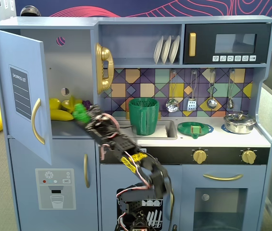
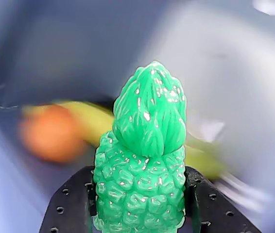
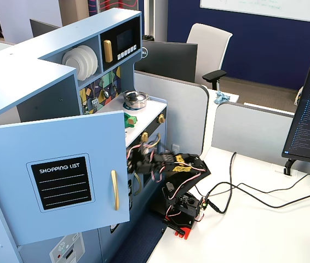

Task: Pick up the green pineapple from the left cabinet and place it in the green recipient

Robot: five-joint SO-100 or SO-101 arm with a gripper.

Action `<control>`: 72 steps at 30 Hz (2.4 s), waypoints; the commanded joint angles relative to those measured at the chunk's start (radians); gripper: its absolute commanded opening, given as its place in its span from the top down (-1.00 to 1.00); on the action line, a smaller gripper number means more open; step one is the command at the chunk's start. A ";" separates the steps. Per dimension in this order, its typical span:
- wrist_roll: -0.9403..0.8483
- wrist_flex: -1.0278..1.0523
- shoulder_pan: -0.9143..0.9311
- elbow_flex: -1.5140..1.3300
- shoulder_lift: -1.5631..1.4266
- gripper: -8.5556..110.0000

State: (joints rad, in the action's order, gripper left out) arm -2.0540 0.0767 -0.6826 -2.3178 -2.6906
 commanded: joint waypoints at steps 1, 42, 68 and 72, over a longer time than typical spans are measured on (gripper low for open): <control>0.104 0.158 0.176 0.104 -0.126 0.86; 0.267 0.167 0.723 1.123 0.982 0.51; 0.252 0.692 0.796 0.407 0.060 0.28; 0.238 0.867 0.830 0.258 -0.074 0.28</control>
State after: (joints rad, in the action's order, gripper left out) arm -1.8009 0.8207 0.1166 -1.9681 -2.6384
